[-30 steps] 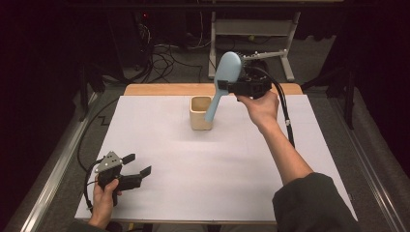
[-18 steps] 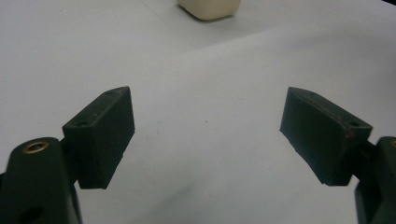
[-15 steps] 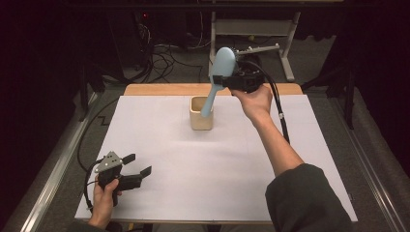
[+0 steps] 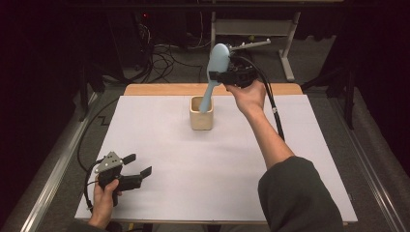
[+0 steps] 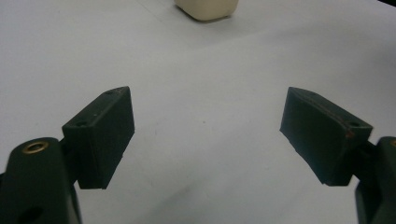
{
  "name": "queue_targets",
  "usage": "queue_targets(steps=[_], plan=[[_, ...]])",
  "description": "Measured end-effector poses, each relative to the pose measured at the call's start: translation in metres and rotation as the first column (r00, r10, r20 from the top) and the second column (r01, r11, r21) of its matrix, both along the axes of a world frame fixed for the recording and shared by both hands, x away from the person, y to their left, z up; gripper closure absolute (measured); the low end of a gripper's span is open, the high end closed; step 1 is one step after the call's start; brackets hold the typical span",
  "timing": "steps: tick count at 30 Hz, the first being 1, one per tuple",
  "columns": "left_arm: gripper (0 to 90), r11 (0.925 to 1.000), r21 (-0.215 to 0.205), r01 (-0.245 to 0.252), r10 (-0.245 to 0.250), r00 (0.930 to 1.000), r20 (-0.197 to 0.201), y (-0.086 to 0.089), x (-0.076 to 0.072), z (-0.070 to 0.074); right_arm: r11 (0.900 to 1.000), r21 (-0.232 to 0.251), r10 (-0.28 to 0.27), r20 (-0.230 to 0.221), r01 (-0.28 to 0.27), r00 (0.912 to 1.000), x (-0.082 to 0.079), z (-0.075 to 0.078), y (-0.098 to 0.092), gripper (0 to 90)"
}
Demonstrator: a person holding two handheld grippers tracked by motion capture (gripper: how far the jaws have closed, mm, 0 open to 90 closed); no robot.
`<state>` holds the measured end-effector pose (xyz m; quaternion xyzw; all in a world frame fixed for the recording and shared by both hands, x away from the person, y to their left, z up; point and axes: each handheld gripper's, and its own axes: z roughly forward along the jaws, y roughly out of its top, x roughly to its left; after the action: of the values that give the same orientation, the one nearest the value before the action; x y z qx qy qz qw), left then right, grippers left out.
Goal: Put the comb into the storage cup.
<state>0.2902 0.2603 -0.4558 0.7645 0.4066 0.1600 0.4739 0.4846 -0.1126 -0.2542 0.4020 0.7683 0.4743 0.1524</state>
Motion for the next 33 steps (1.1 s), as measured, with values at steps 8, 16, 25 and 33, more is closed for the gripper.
queue_targets(steps=[8, 16, 25, 33], plan=[[17.6, 1.0, -0.004, 0.004, -0.004, 1.0, 0.0, 0.0, 0.0, 0.0, 1.0, -0.009, -0.025, 0.022, 0.025, 0.9995, 0.006, -0.003, 0.005, 55.0], [16.0, 0.9999, -0.011, -0.005, 0.005, 1.0, 0.005, 0.0, -0.001, 0.0, 0.999, -0.023, -0.043, 0.015, 0.043, 0.999, 0.014, -0.01, 0.011, 55.0], [16.0, 0.9999, -0.016, -0.006, 0.006, 1.0, 0.005, 0.001, 0.0, 0.0, 0.998, -0.036, -0.048, 0.005, 0.048, 0.9988, 0.019, -0.018, 0.016, 54.6], [15.9, 0.9999, -0.016, -0.005, 0.005, 1.0, 0.007, 0.001, -0.001, 0.0, 0.998, -0.049, -0.048, -0.011, 0.048, 0.9988, 0.022, -0.024, 0.018, 54.5]])
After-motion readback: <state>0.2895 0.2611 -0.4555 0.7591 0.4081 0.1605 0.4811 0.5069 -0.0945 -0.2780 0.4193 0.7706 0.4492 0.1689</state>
